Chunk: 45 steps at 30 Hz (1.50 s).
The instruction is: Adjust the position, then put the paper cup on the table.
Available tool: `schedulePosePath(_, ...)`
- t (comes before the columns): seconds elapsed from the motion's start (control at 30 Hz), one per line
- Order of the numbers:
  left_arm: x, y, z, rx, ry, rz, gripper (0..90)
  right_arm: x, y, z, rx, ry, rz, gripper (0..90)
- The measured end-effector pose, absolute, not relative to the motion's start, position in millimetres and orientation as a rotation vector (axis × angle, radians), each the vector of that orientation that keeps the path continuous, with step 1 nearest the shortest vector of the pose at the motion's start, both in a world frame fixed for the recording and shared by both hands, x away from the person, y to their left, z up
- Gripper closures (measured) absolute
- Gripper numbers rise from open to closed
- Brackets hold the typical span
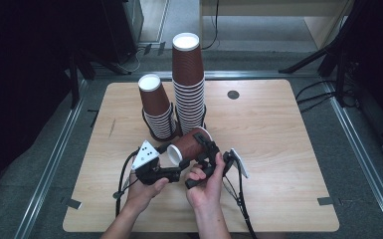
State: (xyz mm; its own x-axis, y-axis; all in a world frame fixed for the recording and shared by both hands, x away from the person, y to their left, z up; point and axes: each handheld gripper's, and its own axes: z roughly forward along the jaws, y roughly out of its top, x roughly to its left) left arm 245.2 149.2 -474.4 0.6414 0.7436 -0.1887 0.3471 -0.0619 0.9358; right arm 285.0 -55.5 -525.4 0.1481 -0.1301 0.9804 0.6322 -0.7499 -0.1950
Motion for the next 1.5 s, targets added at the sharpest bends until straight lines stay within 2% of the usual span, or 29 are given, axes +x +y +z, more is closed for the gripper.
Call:
schedulePosePath(0.23,247,156,-474,1.646,0.921,0.378,3.0,287,-66,-520,-1.868,-0.511,-1.756,12.0)
schedulePosePath(0.4,248,165,-474,1.632,0.934,0.383,1.7,288,-74,-516,-1.915,-0.563,-1.836,12.2)
schedulePosePath(0.97,249,192,-483,1.61,1.041,0.377,1.6,283,-88,-500,-1.944,-0.898,-2.155,12.4)
schedulePosePath(1.5,246,224,-504,1.61,1.157,0.467,1.6,280,-92,-494,-1.911,-1.272,-2.381,12.7)
